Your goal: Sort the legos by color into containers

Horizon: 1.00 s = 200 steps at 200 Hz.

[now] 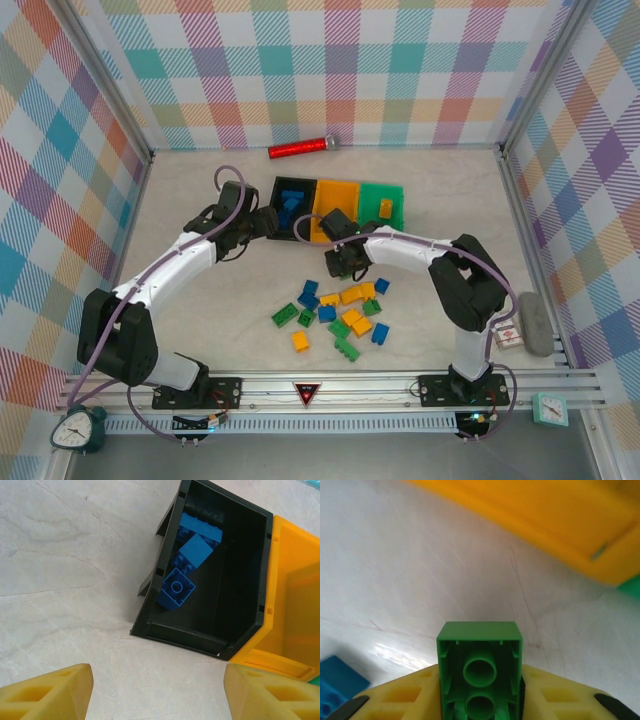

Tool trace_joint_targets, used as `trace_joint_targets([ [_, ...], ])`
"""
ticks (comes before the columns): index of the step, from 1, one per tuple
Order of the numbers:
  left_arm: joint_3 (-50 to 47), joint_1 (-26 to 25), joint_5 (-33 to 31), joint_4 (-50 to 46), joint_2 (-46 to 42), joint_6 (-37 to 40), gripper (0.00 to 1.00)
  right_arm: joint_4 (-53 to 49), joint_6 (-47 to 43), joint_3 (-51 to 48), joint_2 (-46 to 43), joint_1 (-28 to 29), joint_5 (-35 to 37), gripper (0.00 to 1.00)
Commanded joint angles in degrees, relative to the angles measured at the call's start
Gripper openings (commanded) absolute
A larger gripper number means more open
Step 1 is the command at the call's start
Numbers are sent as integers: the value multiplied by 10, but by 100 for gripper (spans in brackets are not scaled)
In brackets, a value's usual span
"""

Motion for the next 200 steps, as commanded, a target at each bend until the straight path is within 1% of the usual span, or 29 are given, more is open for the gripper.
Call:
trace_joint_targets([
  [1,16,7,4,4,-3,-1,69,5,-24,55,-24,2,13,37],
  [28,20,7,0,-4,-13,-1,69,-16,-49,134,1,-12,30,37],
  [54,22,7,2,-17,-32,0,69,-12,-64,200,28,-34,45,39],
  [72,12,7,-3,-25,-53,0,69,-1,-71,237,57,-52,33,46],
  [86,3,7,-12,-27,-71,1,69,-17,-74,270,82,-54,29,56],
  [98,3,7,-27,-34,-82,2,70,-20,-69,270,84,-50,26,58],
  [120,0,7,-38,-37,-93,2,70,8,-58,207,50,-39,15,58],
  [143,-3,7,-18,-28,-87,3,70,43,-46,102,-11,-25,8,59],
  [159,-6,7,-11,-26,-80,2,70,54,-33,36,-52,-16,13,59],
  [184,-15,7,-21,-4,-73,-6,70,58,-11,-63,-120,-4,31,59],
  [200,-23,7,-5,22,-66,-18,70,57,-2,-115,-173,-1,27,59],
])
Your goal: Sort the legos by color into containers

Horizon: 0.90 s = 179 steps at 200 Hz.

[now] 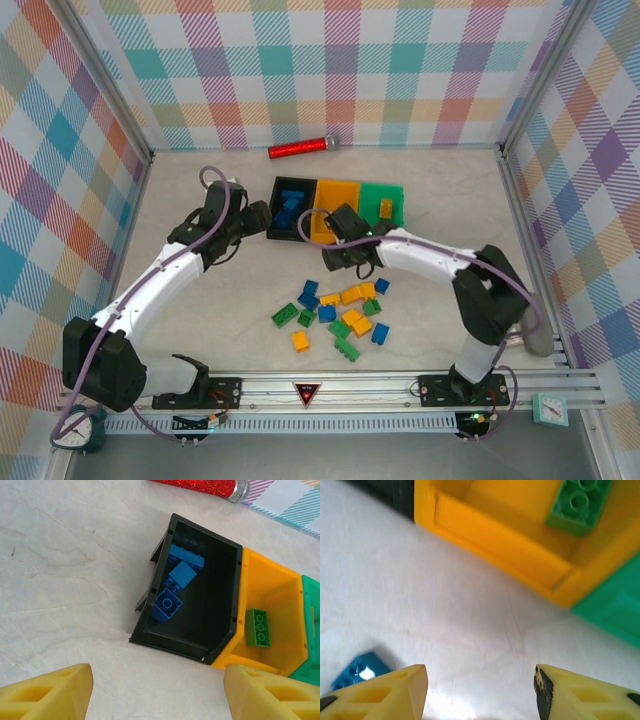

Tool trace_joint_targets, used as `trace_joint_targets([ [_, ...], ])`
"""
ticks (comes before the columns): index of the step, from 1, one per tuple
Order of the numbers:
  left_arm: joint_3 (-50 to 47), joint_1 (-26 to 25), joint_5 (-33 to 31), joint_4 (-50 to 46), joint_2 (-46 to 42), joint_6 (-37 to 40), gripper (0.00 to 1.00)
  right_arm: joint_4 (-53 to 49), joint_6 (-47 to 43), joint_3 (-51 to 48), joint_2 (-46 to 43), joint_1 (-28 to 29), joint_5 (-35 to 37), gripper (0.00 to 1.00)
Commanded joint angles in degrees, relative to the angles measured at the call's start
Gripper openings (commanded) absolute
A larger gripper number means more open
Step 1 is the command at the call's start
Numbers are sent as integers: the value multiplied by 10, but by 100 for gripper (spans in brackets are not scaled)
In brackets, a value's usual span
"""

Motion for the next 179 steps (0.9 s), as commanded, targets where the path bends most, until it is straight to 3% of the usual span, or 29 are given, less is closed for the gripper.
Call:
trace_joint_targets([
  [1,-15,7,13,35,11,-18,70,16,31,-55,-78,1,6,59],
  [32,-13,7,66,81,39,-33,70,-34,61,-126,-153,1,-1,59],
  [73,-23,7,77,113,57,-43,73,-60,112,-213,-203,1,47,59],
  [118,-17,7,130,143,85,-61,73,-91,140,-225,-170,-2,96,59],
  [179,-25,7,117,143,71,-62,74,-57,125,-197,-96,-6,93,60],
])
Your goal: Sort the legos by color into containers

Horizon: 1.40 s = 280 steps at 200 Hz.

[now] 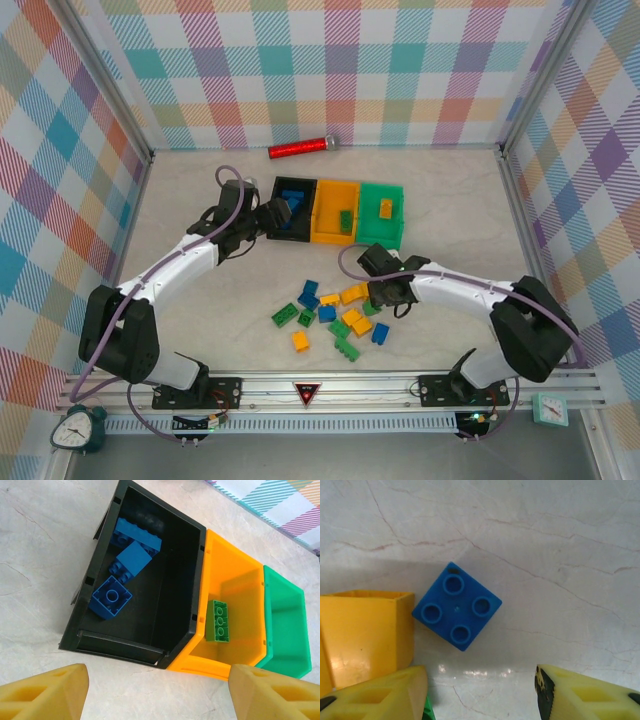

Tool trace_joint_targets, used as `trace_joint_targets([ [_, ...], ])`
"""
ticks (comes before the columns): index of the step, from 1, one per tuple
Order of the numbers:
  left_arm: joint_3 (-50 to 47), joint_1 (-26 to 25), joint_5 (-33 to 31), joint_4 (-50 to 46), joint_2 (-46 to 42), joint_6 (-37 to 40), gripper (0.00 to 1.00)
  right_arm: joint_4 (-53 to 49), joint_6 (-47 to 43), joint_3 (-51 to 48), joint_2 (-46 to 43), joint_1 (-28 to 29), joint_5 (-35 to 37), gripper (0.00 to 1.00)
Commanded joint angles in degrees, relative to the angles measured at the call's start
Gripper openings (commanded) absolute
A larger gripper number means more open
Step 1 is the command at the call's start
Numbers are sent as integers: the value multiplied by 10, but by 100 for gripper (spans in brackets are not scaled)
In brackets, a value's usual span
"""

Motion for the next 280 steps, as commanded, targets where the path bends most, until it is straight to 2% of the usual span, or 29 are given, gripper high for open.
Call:
trace_joint_targets([
  [1,-10,7,3,16,-14,-4,74,11,-5,16,39,-3,12,60],
  [31,-4,7,10,0,-20,4,74,51,-21,29,63,-6,-8,60],
  [81,-12,7,-38,-23,-49,16,74,67,-22,42,118,-11,-50,56],
  [119,-6,7,-29,-28,-46,21,74,66,-9,12,93,-14,-42,55],
  [164,-20,7,-47,-15,-57,17,73,52,15,20,111,-24,-39,50],
  [227,-5,7,-64,-49,-53,29,72,1,55,40,116,-23,-10,50],
  [258,-20,7,-79,-30,-61,22,72,3,56,31,106,-22,-8,50],
  [280,-22,7,-62,-16,-55,13,72,8,52,22,96,-21,-8,50],
])
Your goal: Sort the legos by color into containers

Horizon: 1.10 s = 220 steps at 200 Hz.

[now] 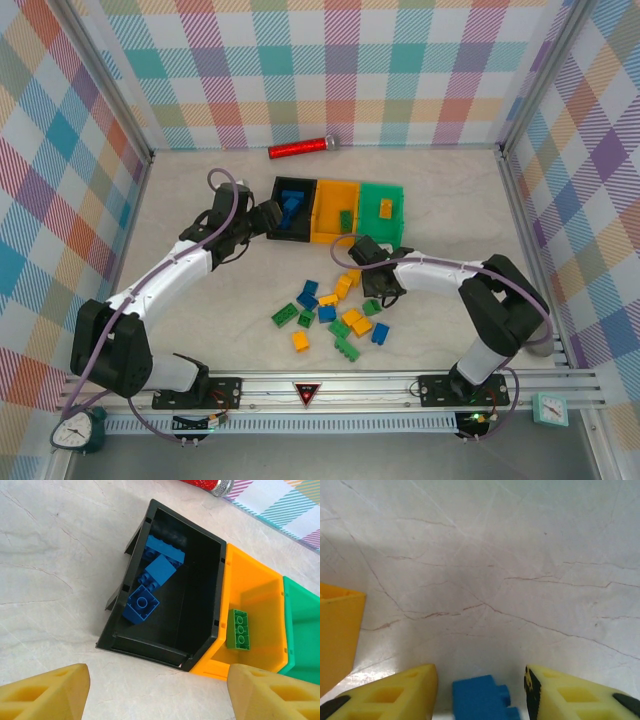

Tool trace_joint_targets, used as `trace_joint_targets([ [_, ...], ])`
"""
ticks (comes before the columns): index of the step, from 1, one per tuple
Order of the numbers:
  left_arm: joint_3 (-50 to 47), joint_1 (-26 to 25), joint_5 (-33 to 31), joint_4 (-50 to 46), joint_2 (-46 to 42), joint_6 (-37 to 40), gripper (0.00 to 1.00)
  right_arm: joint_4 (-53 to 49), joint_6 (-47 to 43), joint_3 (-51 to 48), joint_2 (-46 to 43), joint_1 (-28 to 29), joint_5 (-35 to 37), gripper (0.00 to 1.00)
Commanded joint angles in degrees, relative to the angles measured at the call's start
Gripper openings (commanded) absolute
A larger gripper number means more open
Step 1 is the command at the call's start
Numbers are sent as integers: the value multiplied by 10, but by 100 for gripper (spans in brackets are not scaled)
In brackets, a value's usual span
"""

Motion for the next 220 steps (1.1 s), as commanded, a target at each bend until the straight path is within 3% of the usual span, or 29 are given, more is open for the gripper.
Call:
trace_joint_targets([
  [1,-8,7,3,17,-10,-5,72,-37,7,-22,-4,-2,-9,50],
  [44,2,7,10,-2,-13,1,72,12,7,-23,9,0,-55,36],
  [69,-13,7,-20,4,-27,0,72,5,0,-8,11,10,-54,33],
  [112,-13,7,-18,2,-32,-6,72,-5,-15,14,-35,9,-43,27],
  [146,-17,7,-46,-14,-54,-5,72,36,-16,40,-66,9,-66,23],
  [189,-23,7,-46,-14,-77,-13,72,33,-68,172,-11,13,-97,24],
  [220,-12,7,-49,-64,-101,-4,72,34,-102,296,67,14,-129,25],
])
